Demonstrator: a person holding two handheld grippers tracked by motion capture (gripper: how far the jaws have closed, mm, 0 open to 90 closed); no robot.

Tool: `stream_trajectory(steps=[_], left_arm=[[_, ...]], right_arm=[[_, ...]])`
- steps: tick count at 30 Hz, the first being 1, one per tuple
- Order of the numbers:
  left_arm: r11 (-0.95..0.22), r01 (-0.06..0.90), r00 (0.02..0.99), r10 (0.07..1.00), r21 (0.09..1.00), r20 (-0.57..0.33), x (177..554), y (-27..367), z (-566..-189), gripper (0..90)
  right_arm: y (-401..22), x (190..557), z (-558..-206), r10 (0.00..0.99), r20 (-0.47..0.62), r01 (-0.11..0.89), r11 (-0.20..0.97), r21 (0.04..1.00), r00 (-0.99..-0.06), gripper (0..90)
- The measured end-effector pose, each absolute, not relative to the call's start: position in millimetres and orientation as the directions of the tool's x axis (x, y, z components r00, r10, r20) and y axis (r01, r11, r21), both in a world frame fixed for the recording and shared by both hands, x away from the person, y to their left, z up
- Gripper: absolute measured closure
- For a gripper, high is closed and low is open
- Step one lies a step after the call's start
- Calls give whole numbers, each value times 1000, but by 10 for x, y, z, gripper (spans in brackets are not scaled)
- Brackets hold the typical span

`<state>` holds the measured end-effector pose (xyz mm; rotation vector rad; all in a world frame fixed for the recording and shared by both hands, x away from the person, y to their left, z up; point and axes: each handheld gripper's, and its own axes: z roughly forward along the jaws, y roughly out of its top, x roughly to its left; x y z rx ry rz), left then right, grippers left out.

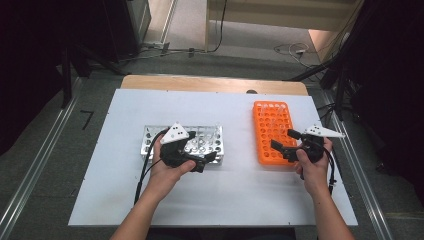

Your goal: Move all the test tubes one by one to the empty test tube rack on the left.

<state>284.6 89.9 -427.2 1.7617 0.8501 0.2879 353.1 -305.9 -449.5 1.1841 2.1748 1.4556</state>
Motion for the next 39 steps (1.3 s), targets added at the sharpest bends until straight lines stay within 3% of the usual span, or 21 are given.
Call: stream_trajectory(steps=[8,17,26,39], left_arm=[[-140,399,718,663,906,-213,2817,879,-4274,0],[-149,400,720,661,904,-210,2811,854,-4282,0],[-155,405,722,659,901,-211,2814,837,-4297,0],[-158,399,724,658,903,-205,2816,862,-4274,0]], right_arm=[[-3019,3736,-4543,815,209,572,174,801,-541,335],[-2914,3802,-4608,867,134,601,213,770,-479,609],[-2856,3766,-4618,894,34,571,255,780,-446,732],[-2931,3621,-4327,872,86,491,188,850,-482,736]])
